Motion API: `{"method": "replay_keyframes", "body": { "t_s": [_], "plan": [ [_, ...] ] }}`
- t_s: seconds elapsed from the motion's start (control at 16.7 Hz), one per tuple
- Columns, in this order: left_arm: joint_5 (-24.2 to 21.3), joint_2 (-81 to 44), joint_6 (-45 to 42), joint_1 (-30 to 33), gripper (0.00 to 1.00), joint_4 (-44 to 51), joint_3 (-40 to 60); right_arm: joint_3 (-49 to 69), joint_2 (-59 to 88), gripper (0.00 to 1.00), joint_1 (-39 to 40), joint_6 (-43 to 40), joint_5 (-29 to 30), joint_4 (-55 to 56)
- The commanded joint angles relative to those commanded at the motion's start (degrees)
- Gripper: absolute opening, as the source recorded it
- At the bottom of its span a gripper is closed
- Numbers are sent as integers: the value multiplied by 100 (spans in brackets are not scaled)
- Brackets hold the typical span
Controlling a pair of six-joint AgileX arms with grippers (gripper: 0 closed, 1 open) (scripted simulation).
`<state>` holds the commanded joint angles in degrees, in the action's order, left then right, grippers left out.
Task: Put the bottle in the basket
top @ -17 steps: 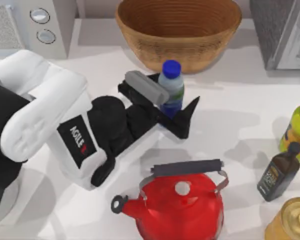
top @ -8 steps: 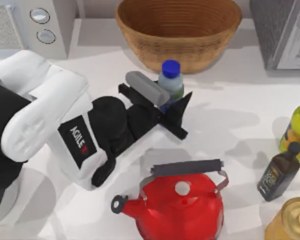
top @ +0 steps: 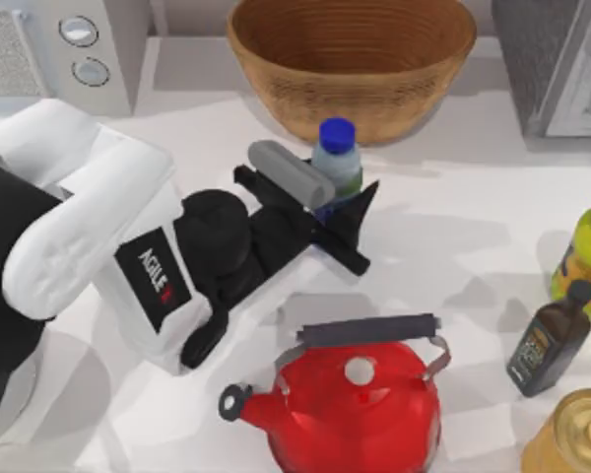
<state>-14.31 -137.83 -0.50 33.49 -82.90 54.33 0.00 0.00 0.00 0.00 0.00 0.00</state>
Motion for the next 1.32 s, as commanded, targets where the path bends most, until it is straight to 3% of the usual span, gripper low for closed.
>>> {"method": "replay_keyframes", "body": {
  "t_s": [0.54, 1.32],
  "plan": [
    [-84, 318, 8, 42, 0, 63, -326, 0, 0, 100, 0, 0, 0, 0],
    [-708, 3703, 45, -466, 0, 839, -3086, 0, 0, 100, 0, 0, 0, 0]
  ]
}}
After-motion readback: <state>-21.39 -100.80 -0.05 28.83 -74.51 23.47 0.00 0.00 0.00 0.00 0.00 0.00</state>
